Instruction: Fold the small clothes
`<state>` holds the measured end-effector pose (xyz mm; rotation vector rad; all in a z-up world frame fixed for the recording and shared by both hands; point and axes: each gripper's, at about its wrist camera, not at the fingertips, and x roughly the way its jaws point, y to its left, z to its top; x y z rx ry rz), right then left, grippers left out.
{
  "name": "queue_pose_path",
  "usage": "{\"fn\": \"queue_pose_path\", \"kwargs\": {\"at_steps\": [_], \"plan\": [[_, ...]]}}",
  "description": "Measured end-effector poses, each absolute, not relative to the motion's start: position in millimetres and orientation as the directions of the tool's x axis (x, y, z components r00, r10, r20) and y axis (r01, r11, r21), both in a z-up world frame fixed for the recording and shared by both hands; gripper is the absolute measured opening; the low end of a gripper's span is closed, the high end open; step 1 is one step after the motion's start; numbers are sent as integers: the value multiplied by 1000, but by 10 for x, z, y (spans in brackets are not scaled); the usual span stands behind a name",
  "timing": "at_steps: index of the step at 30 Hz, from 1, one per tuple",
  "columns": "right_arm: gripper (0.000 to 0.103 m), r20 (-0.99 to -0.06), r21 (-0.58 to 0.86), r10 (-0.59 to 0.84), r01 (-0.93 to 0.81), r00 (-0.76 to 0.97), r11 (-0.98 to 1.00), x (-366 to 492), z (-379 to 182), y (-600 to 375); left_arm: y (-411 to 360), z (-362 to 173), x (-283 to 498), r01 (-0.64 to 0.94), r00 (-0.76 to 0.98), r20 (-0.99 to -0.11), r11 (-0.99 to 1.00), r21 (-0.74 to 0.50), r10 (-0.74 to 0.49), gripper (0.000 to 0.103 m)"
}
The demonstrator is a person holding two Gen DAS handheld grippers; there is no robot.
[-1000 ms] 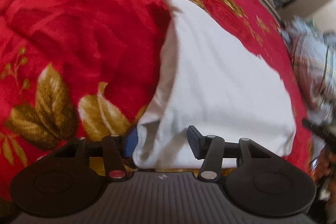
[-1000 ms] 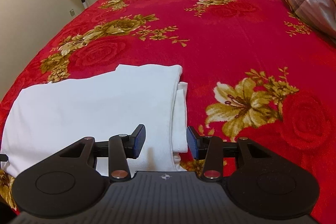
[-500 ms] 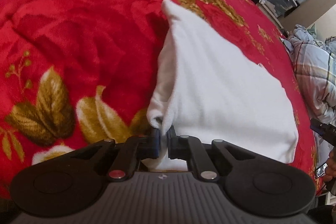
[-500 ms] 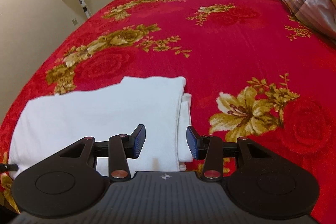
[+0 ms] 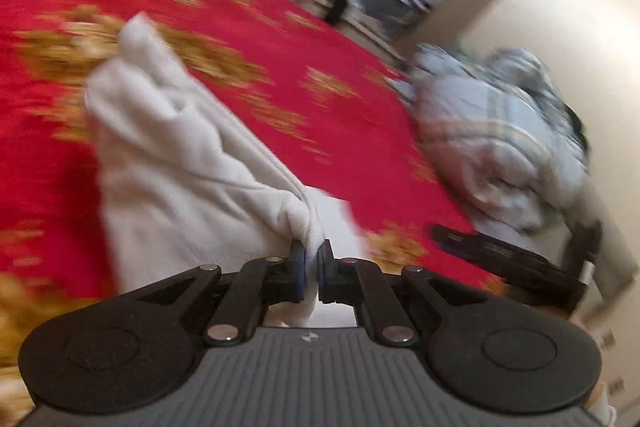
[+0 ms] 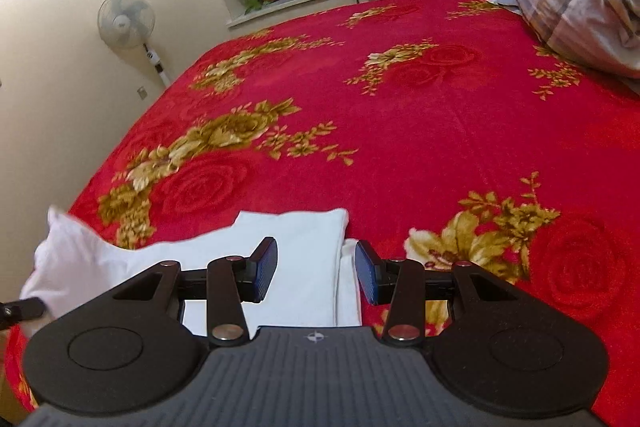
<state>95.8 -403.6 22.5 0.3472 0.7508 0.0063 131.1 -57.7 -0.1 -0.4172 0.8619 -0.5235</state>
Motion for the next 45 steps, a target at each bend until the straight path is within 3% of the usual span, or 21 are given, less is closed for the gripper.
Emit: {"fn": "queue_pose_path", "kwargs": {"at_steps": [3, 5, 6, 8, 11, 16, 20, 23, 26, 28, 30, 36, 37, 38, 40, 42, 45], "plan": [[45, -657, 326, 121, 136, 744, 935, 994, 238, -4125, -1221, -212, 1425, 314, 463, -620, 771, -554, -634, 7], [45, -659, 323, 105, 154, 745, 934, 1019, 223, -4191, -1578, -462, 1497, 316, 378, -658, 759, -570, -651, 15], [45, -662, 323, 99, 164, 743, 932, 1028, 209, -4220, -1712, -594, 1536, 314, 314, -691, 758, -572, -651, 26], [45, -671, 332, 96, 182, 735, 926, 1050, 167, -4290, -1764, -709, 1609, 304, 254, -736, 774, -556, -628, 26], [45, -686, 356, 111, 199, 719, 913, 1064, 93, -4359, -1393, -545, 1581, 362, 316, -697, 761, -538, -643, 28], [45, -685, 407, 207, 132, 698, 904, 1055, 25, -4276, -663, -313, 1417, 433, 457, -726, 842, -323, -514, 29], [45, -706, 484, 332, 85, 626, 871, 1136, -143, -4089, -300, -313, 1322, 452, 533, -712, 865, -219, -458, 29], [45, -728, 500, 380, 64, 570, 863, 1212, -286, -3903, -135, -478, 1309, 403, 555, -697, 880, -252, -454, 29], [50, -758, 476, 370, 68, 537, 877, 1297, -399, -3742, -62, -550, 1417, 314, 533, -695, 876, -366, -482, 31], [52, -778, 455, 354, 78, 520, 887, 1363, -457, -3685, -125, -524, 1419, 355, 543, -680, 869, -345, -493, 41], [55, -796, 430, 328, 94, 509, 898, 1427, -523, -3643, -188, -519, 1398, 386, 546, -685, 871, -305, -482, 42], [56, -813, 428, 341, 86, 472, 900, 1582, -690, -3511, -171, -523, 1456, 366, 541, -682, 868, -336, -492, 42], [52, -814, 420, 338, 75, 472, 904, 1588, -695, -3475, -162, -526, 1467, 359, 545, -681, 871, -336, -488, 42], [35, -815, 406, 332, 60, 476, 912, 1586, -690, -3439, -152, -528, 1484, 348, 548, -683, 874, -340, -484, 42], [17, -804, 404, 341, 28, 487, 914, 1578, -659, -3401, -146, -542, 1505, 330, 548, -685, 877, -349, -479, 42], [14, -774, 417, 353, 4, 526, 909, 1521, -548, -3425, -168, -534, 1503, 337, 550, -682, 875, -346, -482, 42], [12, -658, 507, 410, -30, 632, 861, 1337, -222, -3611, -226, -514, 1476, 360, 552, -671, 867, -343, -495, 45]]}}
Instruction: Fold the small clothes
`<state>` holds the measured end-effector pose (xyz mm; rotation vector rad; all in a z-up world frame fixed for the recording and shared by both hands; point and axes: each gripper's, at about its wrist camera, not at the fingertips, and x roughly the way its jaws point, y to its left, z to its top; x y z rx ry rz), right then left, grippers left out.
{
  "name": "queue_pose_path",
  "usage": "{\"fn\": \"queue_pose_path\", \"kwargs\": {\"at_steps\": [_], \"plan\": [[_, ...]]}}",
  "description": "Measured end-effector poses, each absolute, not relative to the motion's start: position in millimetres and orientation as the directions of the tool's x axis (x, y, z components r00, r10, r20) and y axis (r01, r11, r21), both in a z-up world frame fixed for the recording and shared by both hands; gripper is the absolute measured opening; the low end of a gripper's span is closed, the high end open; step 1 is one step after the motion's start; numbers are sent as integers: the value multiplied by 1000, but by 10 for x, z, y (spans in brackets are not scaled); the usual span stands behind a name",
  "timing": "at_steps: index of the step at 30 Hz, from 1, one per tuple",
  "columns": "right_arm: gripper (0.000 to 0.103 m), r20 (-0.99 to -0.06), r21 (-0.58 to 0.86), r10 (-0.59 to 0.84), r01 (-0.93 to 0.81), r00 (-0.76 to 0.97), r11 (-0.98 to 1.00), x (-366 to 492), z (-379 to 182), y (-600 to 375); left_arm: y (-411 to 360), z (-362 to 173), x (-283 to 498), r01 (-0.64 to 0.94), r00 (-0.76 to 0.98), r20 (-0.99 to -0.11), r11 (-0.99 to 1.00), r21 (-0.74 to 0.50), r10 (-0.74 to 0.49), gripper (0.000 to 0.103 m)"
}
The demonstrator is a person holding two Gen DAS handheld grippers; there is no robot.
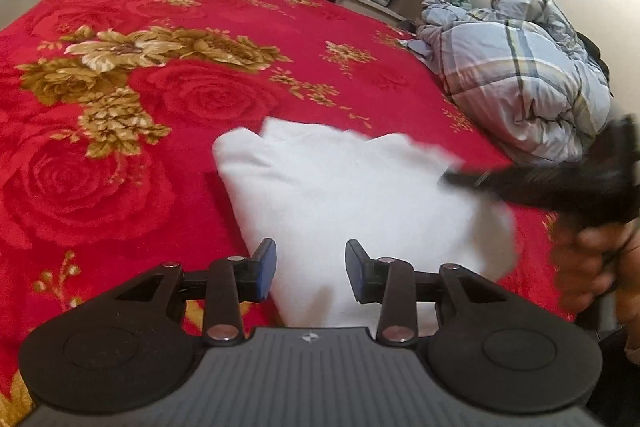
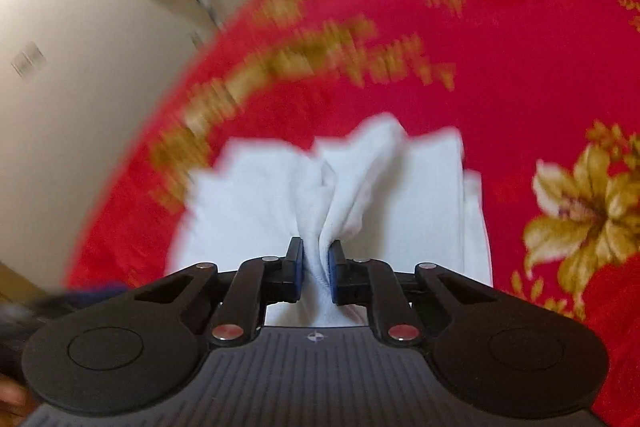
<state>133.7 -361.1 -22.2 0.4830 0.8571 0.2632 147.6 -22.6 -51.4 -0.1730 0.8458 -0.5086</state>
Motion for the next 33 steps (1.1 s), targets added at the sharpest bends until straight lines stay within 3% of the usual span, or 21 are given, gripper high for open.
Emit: {"fn": "queue_pose_path", "kwargs": {"at_steps": [2, 4, 7, 8, 9, 10, 12, 14, 15, 18, 22, 27, 33], "plan": [[12, -565, 543, 412, -54, 715, 838, 1146, 25, -3795, -267, -507, 1451, 380, 551, -661, 858, -345, -509, 46], [12, -543, 543, 379, -31, 750, 839, 1010, 95, -3987, -328, -508, 1416, 410, 543, -654, 846, -341, -527, 47], [15, -743, 477, 301, 159, 598, 864, 1098, -321, -4206, -468, -567, 1370, 455, 521, -666, 834, -313, -534, 52], [20, -812, 426, 265, 218, 519, 878, 1138, -511, -4253, -520, -596, 1360, 466, 513, -677, 833, -297, -528, 52], [24, -824, 408, 243, 237, 512, 882, 1147, -576, -4284, -561, -624, 1356, 473, 507, -686, 834, -285, -522, 52], [30, -814, 406, 236, 230, 531, 884, 1134, -572, -4300, -595, -649, 1355, 477, 502, -691, 833, -279, -519, 52], [34, -793, 392, 232, 179, 563, 902, 1087, -497, -4280, -646, -686, 1364, 480, 491, -696, 830, -285, -524, 52], [56, -774, 431, 286, 140, 564, 892, 1029, -466, -4309, -691, -736, 1376, 490, 470, -707, 822, -290, -529, 52], [57, -769, 457, 316, 132, 556, 880, 1001, -474, -4319, -725, -779, 1376, 499, 454, -724, 821, -277, -520, 52], [56, -804, 453, 360, 96, 473, 886, 993, -575, -4254, -890, -1150, 1377, 518, 353, -864, 844, -139, -359, 54], [49, -855, 418, 369, 63, 366, 906, 943, -739, -4162, -1029, -1231, 1259, 583, 367, -877, 812, -43, -310, 55], [43, -868, 334, 306, 4, 392, 943, 936, -558, -4134, -920, -1169, 1391, 535, 332, -875, 835, -132, -351, 58], [45, -691, 383, 268, 25, 671, 924, 1153, -81, -4247, -749, -986, 1531, 466, 386, -830, 861, -203, -404, 62]]}}
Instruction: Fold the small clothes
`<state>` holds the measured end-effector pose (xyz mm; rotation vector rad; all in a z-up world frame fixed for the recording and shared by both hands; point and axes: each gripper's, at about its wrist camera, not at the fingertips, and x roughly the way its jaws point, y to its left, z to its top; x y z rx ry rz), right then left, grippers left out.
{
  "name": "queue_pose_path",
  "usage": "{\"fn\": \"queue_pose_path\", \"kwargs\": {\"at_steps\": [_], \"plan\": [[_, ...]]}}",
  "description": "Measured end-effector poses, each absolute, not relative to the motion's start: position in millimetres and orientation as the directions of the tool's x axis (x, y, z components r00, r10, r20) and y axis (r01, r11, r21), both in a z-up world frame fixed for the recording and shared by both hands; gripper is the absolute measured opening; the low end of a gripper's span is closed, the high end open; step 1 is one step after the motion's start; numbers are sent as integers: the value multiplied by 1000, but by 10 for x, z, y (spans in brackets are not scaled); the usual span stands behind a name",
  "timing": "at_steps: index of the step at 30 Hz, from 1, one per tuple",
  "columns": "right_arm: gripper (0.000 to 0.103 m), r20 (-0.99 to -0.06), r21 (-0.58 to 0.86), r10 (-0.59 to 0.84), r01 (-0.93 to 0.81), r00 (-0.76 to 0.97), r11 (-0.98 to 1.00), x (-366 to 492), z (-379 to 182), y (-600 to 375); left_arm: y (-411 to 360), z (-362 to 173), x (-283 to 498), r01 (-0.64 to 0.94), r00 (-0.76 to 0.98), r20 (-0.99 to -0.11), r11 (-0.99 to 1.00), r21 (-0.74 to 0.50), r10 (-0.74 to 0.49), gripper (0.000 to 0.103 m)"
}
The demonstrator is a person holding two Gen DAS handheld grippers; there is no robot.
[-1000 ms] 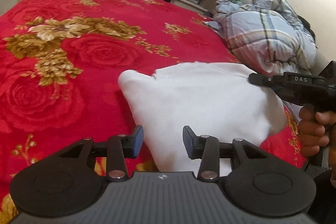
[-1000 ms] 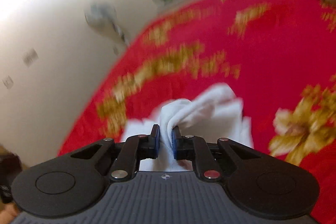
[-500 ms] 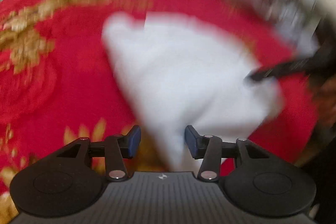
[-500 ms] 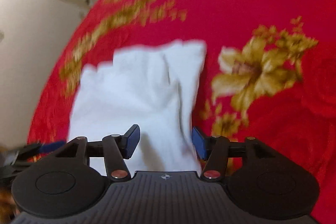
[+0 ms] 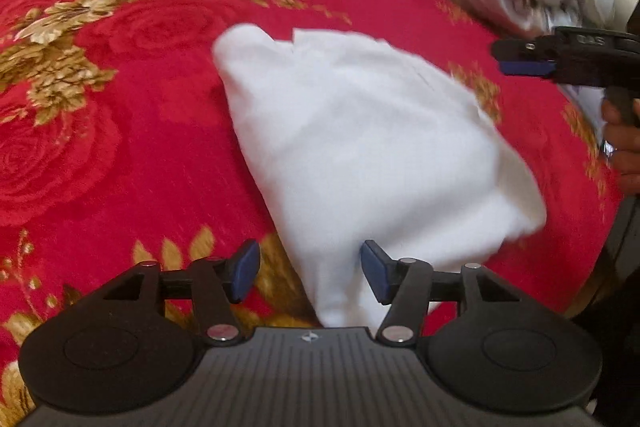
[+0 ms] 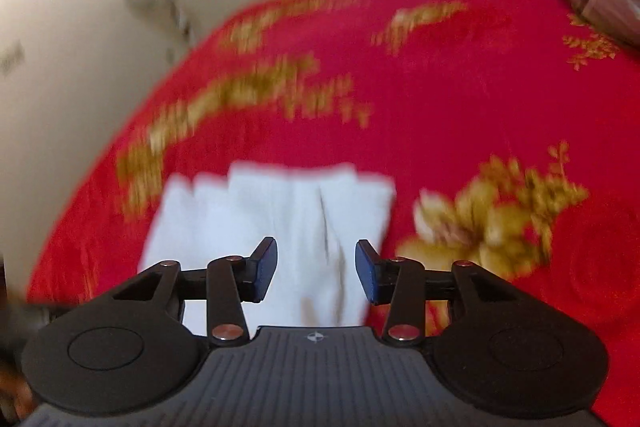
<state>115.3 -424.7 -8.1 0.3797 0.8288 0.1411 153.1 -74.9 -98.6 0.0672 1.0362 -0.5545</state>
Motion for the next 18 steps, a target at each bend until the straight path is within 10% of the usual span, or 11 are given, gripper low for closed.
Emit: {"fn": "queue_pose_path", "kwargs": {"at_steps": [10, 12, 13, 18], "plan": [[45, -772, 430, 279, 146, 571, 891, 1950, -599, -4017, -599, -869, 1613, 373, 449, -786, 888, -267, -425, 62], [34, -780, 423, 278, 146, 561, 894, 2009, -686, -3972, -548, -850, 1642, 341, 467, -765, 889, -306, -443, 62], [8, -775, 432, 285, 143, 564, 891, 2012, -678, -3956, -529, -842, 1663, 326, 476, -752, 885, -331, -457, 62], [7, -606, 534, 248, 155, 755, 831, 1887, -364, -4172, -588, -810, 1699, 322, 476, -713, 857, -404, -515, 62]]}}
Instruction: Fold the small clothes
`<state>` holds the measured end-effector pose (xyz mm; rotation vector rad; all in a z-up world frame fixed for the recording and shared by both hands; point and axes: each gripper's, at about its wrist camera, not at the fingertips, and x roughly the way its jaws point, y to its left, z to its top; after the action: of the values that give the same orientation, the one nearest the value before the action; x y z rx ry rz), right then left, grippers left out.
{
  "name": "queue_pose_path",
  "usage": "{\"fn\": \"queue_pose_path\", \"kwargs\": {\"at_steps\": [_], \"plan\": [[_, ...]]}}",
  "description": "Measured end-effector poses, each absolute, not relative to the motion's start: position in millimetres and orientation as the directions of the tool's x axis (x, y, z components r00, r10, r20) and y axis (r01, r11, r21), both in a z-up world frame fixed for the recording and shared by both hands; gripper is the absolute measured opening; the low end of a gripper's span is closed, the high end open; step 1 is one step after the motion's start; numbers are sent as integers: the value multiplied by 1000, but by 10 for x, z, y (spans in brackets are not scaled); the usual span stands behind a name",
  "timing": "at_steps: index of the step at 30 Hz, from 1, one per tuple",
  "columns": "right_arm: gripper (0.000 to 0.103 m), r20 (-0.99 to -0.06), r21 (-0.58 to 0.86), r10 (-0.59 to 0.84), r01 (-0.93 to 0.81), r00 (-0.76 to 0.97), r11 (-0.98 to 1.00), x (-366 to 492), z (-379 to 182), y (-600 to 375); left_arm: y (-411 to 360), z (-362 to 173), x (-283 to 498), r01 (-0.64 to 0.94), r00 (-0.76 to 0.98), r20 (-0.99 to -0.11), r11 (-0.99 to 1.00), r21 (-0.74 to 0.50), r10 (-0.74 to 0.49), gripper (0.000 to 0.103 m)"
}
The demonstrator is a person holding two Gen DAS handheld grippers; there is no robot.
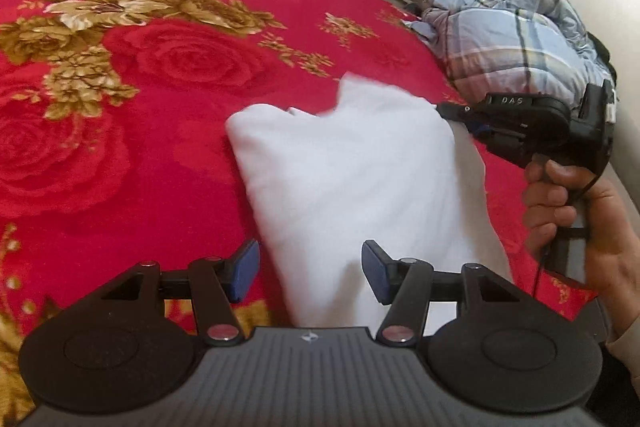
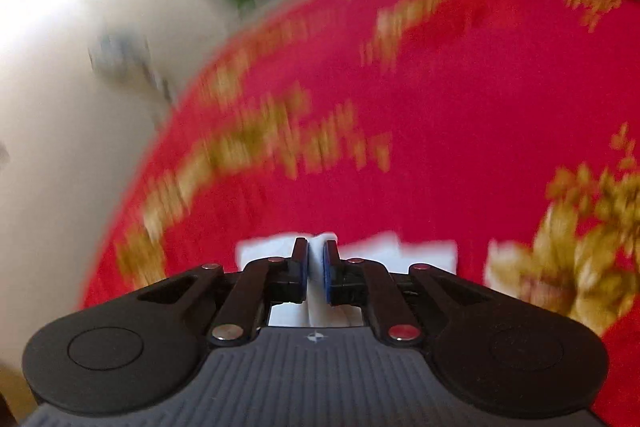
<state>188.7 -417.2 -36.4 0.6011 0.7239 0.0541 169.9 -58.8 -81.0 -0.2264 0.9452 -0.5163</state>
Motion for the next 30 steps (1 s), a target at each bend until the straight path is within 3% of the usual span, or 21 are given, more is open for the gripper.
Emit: {"fn": "queue_pose_path", "kwargs": {"at_steps": [3, 5, 7, 9, 11, 13, 16, 18, 20, 21, 26, 30], "plan": [[7, -726, 404, 111, 291, 678, 867, 1894, -549, -4272, -717, -959, 1739, 324, 418, -789, 886, -332, -449, 63], [12, -814, 386, 132, 356, 565, 851, 1916, -799, -4376, -716, -1045, 1746, 303, 397, -809, 894, -330, -433, 67], [27, -803, 390, 113, 372, 586, 842, 1853, -747, -4448, -703, -1004, 1755, 303, 398, -807, 893, -334, -437, 67], [29, -765, 388, 78, 360, 640, 848, 1752, -562, -4485, -662, -957, 1751, 301, 415, -791, 888, -347, -450, 66], [46, -705, 451, 131, 298, 697, 841, 1633, -413, -4541, -596, -908, 1747, 292, 425, -757, 867, -405, -497, 65], [49, -681, 500, 215, 230, 700, 835, 1549, -361, -4568, -562, -872, 1733, 302, 429, -722, 840, -451, -542, 65], [51, -740, 486, 314, 150, 595, 861, 1479, -464, -4515, -615, -921, 1707, 336, 386, -730, 823, -458, -564, 65], [53, -805, 423, 306, 131, 507, 896, 1423, -609, -4468, -733, -1063, 1697, 370, 332, -811, 857, -358, -482, 69], [65, -846, 389, 292, 140, 447, 911, 1344, -746, -4443, -824, -1129, 1659, 418, 319, -848, 866, -275, -423, 70], [65, -844, 399, 300, 145, 445, 906, 1325, -766, -4451, -850, -1082, 1661, 426, 327, -846, 865, -266, -421, 70], [65, -800, 460, 337, 148, 497, 875, 1204, -720, -4574, -727, -887, 1866, 327, 390, -749, 841, -430, -535, 69], [65, -781, 523, 397, 158, 482, 837, 1269, -810, -4530, -655, -1060, 2172, 180, 354, -722, 801, -571, -595, 69]]}}
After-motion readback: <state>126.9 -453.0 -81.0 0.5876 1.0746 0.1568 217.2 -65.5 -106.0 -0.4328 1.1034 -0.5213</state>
